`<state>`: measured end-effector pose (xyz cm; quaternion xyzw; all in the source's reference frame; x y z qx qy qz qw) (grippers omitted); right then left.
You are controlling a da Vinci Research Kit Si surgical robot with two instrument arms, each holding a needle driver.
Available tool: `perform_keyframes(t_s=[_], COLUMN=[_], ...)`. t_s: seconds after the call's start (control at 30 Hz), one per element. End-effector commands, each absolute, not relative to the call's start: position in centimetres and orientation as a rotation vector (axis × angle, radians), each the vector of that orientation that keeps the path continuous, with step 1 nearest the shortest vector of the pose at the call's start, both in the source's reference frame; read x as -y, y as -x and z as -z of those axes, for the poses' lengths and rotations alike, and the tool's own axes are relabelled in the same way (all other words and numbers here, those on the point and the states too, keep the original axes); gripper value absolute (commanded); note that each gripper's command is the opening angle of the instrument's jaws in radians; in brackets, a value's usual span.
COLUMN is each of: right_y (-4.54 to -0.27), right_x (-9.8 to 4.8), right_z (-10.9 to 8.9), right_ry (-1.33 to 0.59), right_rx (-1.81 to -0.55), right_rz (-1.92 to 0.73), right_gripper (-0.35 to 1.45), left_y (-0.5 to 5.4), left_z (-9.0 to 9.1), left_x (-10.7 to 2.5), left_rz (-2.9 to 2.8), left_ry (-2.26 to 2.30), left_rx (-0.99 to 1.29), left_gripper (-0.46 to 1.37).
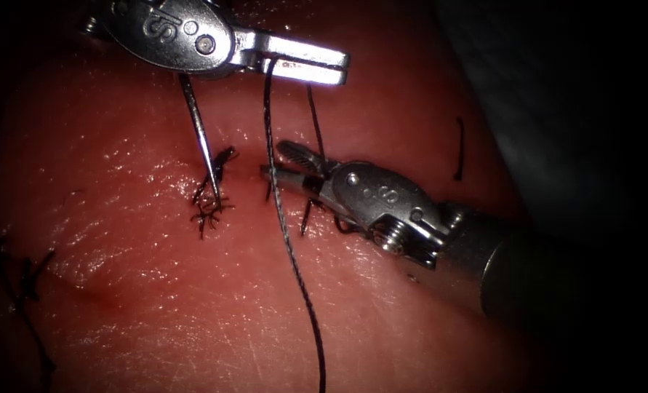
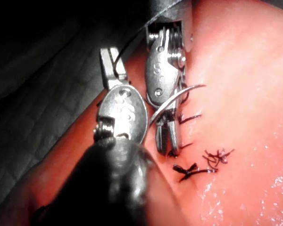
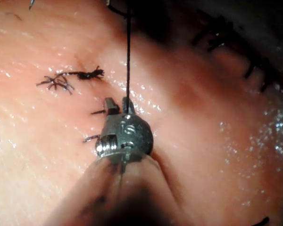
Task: Wound Closure
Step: Cut the suture with the right gripper
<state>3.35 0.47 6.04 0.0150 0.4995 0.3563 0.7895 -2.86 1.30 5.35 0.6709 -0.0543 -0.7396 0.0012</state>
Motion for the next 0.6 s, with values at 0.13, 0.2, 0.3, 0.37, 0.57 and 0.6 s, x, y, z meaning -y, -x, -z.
perform_keyframes(t_s=[0.13,0.2,0.3,0.37,0.57,0.6], right_y=[-3.32,-3.3,-3.27,-3.26,-3.26,-3.26], right_x=[-0.46,-0.47,-0.51,-0.56,-0.59,-0.58], right_z=[-5.99,-5.97,-5.91,-5.89,-5.91,-5.91], right_ry=[-0.03,-0.03,-0.021,0.0,0.033,0.033], right_rx=[-1.056,-1.055,-1.069,-1.101,-1.162,-1.162], right_rz=[-0.749,-0.745,-0.754,-0.767,-0.778,-0.778], right_gripper=[-0.35,-0.35,-0.35,-0.35,1.09,1.11], left_y=[2.87,2.88,2.89,2.89,2.87,2.87], left_z=[-5.34,-5.35,-5.35,-5.36,-5.35,-5.35], left_x=[-1.3,-1.28,-1.27,-1.27,-1.26,-1.27], left_rz=[2.321,2.317,2.317,2.32,2.318,2.318], left_ry=[-2.104,-2.105,-2.102,-2.105,-2.107,-2.107], left_rx=[0.167,0.165,0.166,0.16,0.158,0.158], left_gripper=[-0.35,-0.35,-0.35,-0.35,-0.35,-0.35])
